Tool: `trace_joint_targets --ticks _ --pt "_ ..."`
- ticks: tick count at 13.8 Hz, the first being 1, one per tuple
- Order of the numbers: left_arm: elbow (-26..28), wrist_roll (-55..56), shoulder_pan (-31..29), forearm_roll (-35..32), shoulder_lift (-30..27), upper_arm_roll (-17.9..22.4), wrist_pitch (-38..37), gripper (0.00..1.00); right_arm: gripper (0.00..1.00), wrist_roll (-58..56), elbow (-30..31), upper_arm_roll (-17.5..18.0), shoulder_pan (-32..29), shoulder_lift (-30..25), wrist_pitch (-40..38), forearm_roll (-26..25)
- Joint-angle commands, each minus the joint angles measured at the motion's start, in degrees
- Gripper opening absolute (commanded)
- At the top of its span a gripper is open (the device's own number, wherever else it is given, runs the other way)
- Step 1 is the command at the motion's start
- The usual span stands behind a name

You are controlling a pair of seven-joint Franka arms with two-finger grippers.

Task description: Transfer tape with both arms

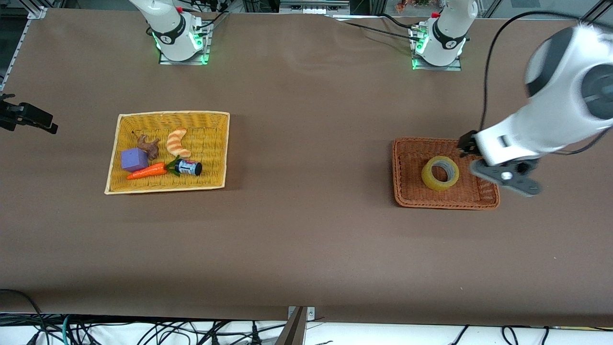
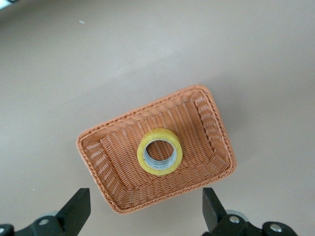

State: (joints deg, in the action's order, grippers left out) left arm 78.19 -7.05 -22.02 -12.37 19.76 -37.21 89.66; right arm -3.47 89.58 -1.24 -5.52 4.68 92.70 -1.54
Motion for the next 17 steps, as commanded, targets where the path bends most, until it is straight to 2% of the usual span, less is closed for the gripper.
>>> trace_joint_targets --ticks 1,2,3,4,5,7,8,17 --pt "-1.37 1.68 12.43 2.44 -4.09 16.89 -0.89 1.0 1.0 -1.01 -0.89 -0.34 0.16 0.15 -0.24 1.01" --pt "-0.5 2.99 21.58 4.79 -6.55 28.22 -0.89 1.0 1.0 -1.1 -0.89 -0.43 0.16 0.15 -0.24 1.01" --pt "1.6 4.92 24.89 11.25 -8.4 33.03 -0.54 1.0 1.0 -1.1 -0.89 -0.43 0.07 0.15 -0.24 1.01" --pt "4.49 5.9 24.83 14.19 -10.08 33.78 0.59 1.0 1.0 -1.1 -0.89 -0.43 0.07 0.15 -0.24 1.01" --pt "8.96 5.38 24.92 14.13 -12.53 35.35 3.56 1.0 1.0 -1.1 -0.89 -0.43 0.07 0.15 -0.24 1.01" --pt "20.37 5.38 25.36 13.95 -19.9 35.9 11.64 1.0 1.0 -1.1 -0.89 -0.43 0.07 0.15 -0.24 1.01" --pt "21.73 5.9 25.36 13.95 -20.81 35.9 12.29 1.0 1.0 -1.1 -0.89 -0.43 0.07 0.15 -0.24 1.01" --pt "20.25 6.26 24.92 13.86 -20.46 35.37 9.13 1.0 1.0 -1.1 -0.89 -0.43 0.07 0.15 -0.24 1.01"
